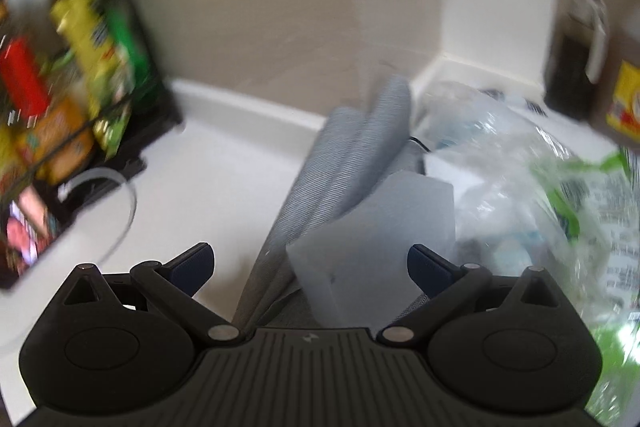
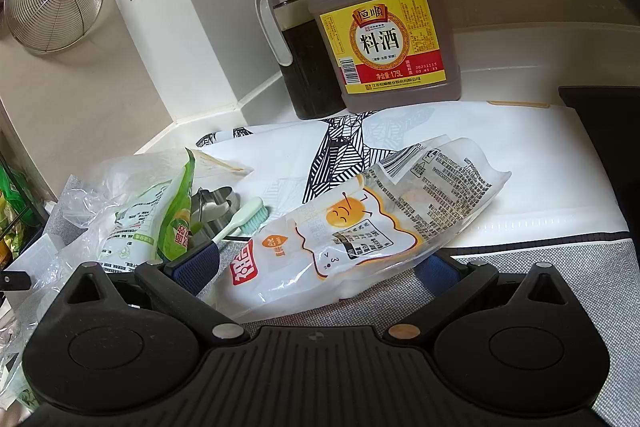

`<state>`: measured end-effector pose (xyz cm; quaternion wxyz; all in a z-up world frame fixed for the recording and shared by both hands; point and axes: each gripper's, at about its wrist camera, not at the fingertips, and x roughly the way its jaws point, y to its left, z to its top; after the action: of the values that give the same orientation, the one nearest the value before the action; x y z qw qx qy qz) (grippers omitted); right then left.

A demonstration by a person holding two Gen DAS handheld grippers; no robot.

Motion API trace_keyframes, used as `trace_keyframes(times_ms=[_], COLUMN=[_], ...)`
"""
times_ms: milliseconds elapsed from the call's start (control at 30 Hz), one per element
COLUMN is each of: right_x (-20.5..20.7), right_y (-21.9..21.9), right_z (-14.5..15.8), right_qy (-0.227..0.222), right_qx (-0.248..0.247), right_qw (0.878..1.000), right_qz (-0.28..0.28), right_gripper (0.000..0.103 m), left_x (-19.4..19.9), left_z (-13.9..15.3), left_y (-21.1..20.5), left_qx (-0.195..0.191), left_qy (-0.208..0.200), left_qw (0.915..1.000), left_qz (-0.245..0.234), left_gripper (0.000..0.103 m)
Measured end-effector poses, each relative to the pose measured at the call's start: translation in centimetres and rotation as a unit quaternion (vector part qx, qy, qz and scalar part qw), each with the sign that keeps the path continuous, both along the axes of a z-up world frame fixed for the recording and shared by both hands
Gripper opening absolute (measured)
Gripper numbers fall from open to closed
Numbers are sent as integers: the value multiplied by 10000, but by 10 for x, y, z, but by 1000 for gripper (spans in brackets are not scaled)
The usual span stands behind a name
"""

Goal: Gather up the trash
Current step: 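Grasp the translucent plastic sheet with the left gripper and lift it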

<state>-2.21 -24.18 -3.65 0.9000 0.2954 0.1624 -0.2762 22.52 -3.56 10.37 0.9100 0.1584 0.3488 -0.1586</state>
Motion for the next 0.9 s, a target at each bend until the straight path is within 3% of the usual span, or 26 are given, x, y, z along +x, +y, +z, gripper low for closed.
trace_keyframes(times_ms=[100, 200, 300, 433, 600, 767, 900], right_x=[0, 0, 0, 0, 0, 1, 1], right_y=[0, 0, 0, 0, 0, 1, 1], right_z=[0, 0, 0, 0, 0, 0, 0], right_qy=[3, 3, 3, 11, 14, 22, 21], right_qx=[-2, -2, -2, -7, -11, -18, -18], right_qw=[10000, 10000, 10000, 10000, 10000, 10000, 10000], right_qz=[0, 0, -1, 1, 2, 1, 1], right_gripper=[103, 103, 103, 103, 103, 103, 103], left_x=[-2, 7, 22, 42, 52, 55, 44], left_z=[-7, -10, -3, 3, -4, -5, 1], left_y=[-16, -22, -9, 10, 10, 20, 17], left_qx=[472, 741, 253, -237, 99, -110, 16], left_qy=[-106, -188, 25, 220, -3, 307, 196], left_qw=[9985, 9970, 9993, 9956, 9949, 9912, 9952], left_qz=[-257, -136, 286, 878, 1000, 1283, 958], left_gripper=[103, 103, 103, 103, 103, 103, 103])
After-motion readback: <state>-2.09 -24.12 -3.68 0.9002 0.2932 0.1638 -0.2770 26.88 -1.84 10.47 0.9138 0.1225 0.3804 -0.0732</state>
